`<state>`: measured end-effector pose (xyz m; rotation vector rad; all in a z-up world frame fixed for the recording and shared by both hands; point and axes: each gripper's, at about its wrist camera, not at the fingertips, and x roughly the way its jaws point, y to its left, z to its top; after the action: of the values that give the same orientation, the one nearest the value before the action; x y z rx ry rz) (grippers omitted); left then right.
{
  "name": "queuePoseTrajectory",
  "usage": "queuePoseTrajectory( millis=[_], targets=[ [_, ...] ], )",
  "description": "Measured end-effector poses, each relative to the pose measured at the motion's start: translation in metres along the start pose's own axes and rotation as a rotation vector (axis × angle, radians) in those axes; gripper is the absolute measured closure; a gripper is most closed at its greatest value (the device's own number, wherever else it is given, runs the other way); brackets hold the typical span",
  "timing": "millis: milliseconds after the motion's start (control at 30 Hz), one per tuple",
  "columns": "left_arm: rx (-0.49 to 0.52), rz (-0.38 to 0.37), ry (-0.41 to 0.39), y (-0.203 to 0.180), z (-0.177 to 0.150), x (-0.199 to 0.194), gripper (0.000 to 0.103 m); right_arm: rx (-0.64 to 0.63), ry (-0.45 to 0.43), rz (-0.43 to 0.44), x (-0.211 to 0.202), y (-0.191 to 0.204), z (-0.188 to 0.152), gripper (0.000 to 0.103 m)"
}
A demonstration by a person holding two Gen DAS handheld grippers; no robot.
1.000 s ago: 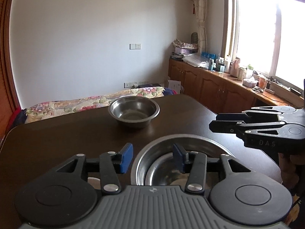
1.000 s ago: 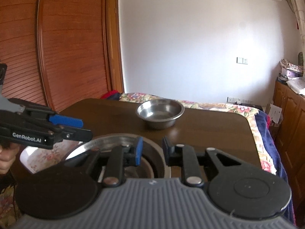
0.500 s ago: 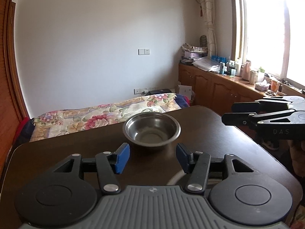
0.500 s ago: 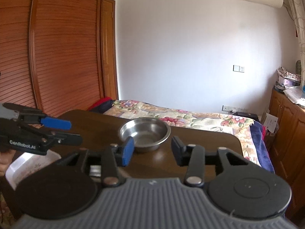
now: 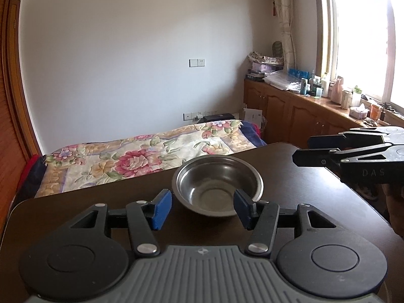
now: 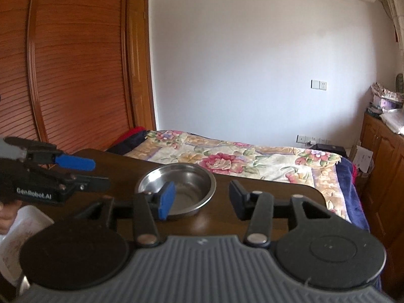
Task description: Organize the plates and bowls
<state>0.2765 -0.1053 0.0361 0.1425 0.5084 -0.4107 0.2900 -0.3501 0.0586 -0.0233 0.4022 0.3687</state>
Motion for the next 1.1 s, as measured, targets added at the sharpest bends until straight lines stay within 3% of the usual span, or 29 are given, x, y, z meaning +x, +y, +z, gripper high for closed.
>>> queuePoseTrajectory(
  millis=[1100],
  targets=[
    [-0.048,0.029,0.107,0.026,0.011,0.079,0.020,0.106,0.175,0.047,0.089,-0.027,0.002,0.054]
  ],
)
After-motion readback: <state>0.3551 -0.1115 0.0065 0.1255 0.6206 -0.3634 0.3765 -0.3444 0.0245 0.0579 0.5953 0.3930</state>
